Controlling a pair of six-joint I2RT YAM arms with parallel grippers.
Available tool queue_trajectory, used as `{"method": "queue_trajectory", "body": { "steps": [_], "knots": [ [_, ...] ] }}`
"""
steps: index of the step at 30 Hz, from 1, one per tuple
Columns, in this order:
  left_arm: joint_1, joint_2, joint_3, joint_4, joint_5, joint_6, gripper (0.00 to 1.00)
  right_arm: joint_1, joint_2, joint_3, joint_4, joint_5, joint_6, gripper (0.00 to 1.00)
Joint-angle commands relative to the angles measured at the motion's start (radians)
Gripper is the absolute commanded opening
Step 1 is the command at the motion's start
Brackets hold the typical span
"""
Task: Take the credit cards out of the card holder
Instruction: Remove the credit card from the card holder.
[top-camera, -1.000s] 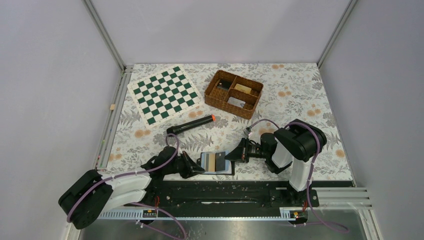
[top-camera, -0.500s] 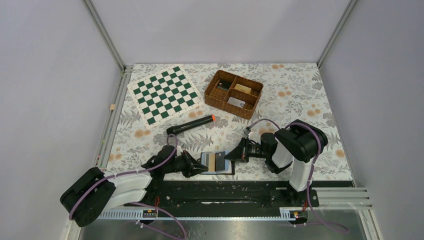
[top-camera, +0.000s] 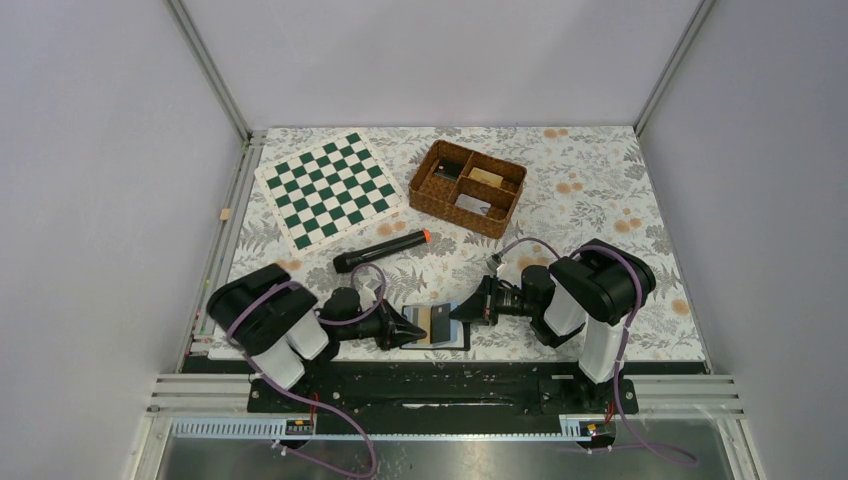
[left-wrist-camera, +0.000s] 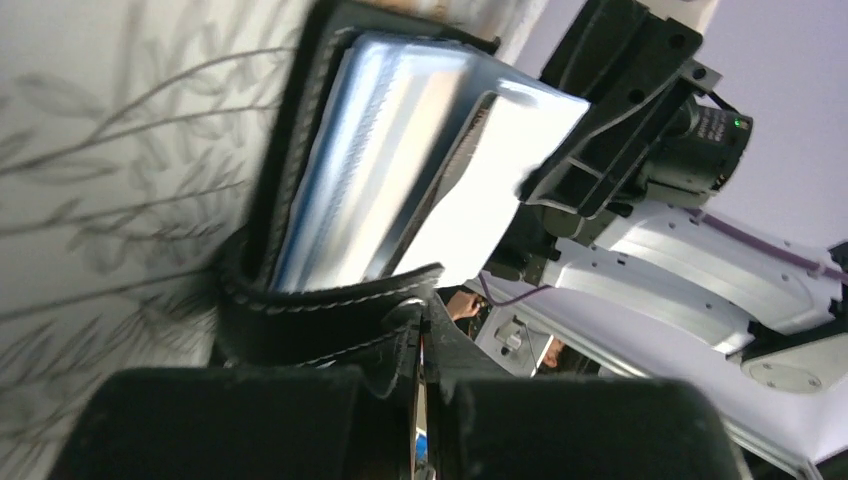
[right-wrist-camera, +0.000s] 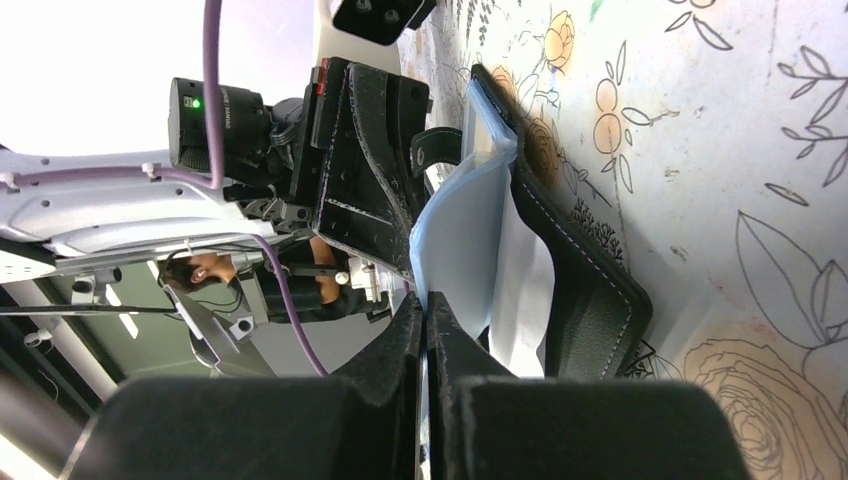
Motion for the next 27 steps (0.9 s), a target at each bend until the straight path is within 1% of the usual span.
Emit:
{"method": "queue_trajectory", "body": {
  "steps": [1,4,8,9,11,13,14,15,20,27],
  "knots": [
    [0.004,0.181,-0.007,0.396,0.079,-0.075,0.0,-0.006,-0.014,-0.001,0.029,-0.028,-0.012,0.0],
    [0.004,0.22,-0.013,0.397,0.068,-0.04,0.0,-0.006,-0.012,-0.002,0.028,-0.034,-0.014,0.0],
    [0.004,0.202,-0.018,0.386,0.042,-0.003,0.01,-0.006,0.001,0.002,0.029,-0.036,-0.016,0.0],
    [0.005,0.2,-0.018,0.38,0.033,0.007,0.03,-0.006,0.005,0.004,0.028,-0.036,-0.017,0.02],
    [0.004,0.206,-0.016,0.378,0.02,0.027,0.07,-0.006,0.01,0.005,0.028,-0.033,-0.013,0.11],
    [0.005,0.216,-0.014,0.38,0.009,0.05,0.12,-0.006,0.008,0.003,0.027,-0.026,-0.009,0.21],
    [0.004,0.219,-0.013,0.38,0.004,0.064,0.14,-0.006,0.005,0.001,0.027,-0.023,-0.007,0.29],
    [0.004,0.222,-0.013,0.38,-0.002,0.077,0.16,-0.006,0.004,0.0,0.027,-0.02,-0.008,0.33],
    [0.004,0.206,-0.015,0.36,-0.037,0.134,0.22,-0.004,0.033,0.003,0.027,-0.006,-0.004,0.41],
    [0.003,0.212,-0.011,0.339,-0.057,0.189,0.24,0.029,0.062,0.017,0.025,0.014,-0.001,0.43]
  ]
}}
